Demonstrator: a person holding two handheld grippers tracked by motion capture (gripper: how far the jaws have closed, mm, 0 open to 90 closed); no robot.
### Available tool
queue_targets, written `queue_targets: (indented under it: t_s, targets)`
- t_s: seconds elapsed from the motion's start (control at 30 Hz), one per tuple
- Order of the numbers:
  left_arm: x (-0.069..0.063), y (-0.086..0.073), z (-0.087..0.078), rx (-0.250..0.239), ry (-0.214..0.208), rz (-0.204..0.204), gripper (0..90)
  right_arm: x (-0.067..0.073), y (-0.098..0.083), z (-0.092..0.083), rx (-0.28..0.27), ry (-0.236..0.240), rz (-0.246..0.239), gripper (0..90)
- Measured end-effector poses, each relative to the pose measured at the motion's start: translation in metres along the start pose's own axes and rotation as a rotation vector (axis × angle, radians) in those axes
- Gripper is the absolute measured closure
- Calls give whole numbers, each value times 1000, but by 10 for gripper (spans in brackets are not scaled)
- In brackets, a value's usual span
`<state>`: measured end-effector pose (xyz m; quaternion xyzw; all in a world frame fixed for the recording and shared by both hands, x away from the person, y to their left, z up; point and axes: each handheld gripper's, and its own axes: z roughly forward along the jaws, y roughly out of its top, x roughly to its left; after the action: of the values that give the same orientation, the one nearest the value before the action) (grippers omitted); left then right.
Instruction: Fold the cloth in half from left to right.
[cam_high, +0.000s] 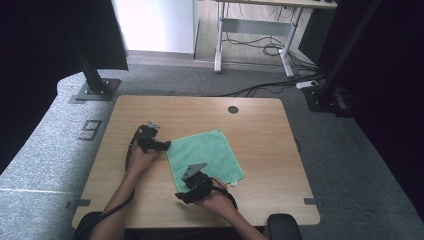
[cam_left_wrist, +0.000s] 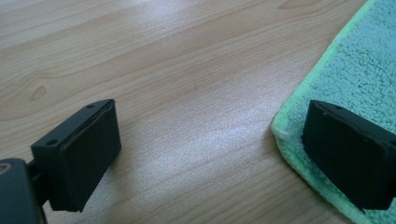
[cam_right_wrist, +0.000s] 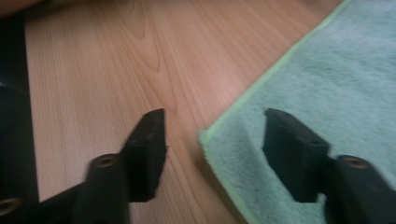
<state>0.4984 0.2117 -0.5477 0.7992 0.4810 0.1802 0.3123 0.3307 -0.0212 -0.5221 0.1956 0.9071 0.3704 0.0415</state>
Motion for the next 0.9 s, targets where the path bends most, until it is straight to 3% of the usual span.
queue_targets:
  t_s: [0.2,0.33,0.4,0.43,0.47,0.6,0.7,0.83,0.9]
  targets:
    - [-1,-1,-2,-16,-15,16,104,8,2,14,70,-61,-53,689]
    - [-5,-4,-6,-51,-57,58,294,8,0,16,72,-74,-55,854]
    - [-7,-6,-8,-61,-84,80,442,8,2,16,71,-73,-47,863]
    - [-8,-6,-8,-66,-95,86,574,8,3,18,71,-69,-44,864]
    - [-9,-7,-9,-68,-106,91,574,8,3,18,71,-69,-44,865]
    - [-11,-6,-10,-58,-156,82,819,8,5,21,66,-62,-40,866]
    - [-8,-4,-12,-27,-161,71,865,8,8,23,63,-54,-39,867]
    - [1,-4,-19,14,-129,57,875,11,15,26,51,-37,-44,867]
    - [8,-6,-23,28,-124,31,876,14,20,29,45,-31,-53,868]
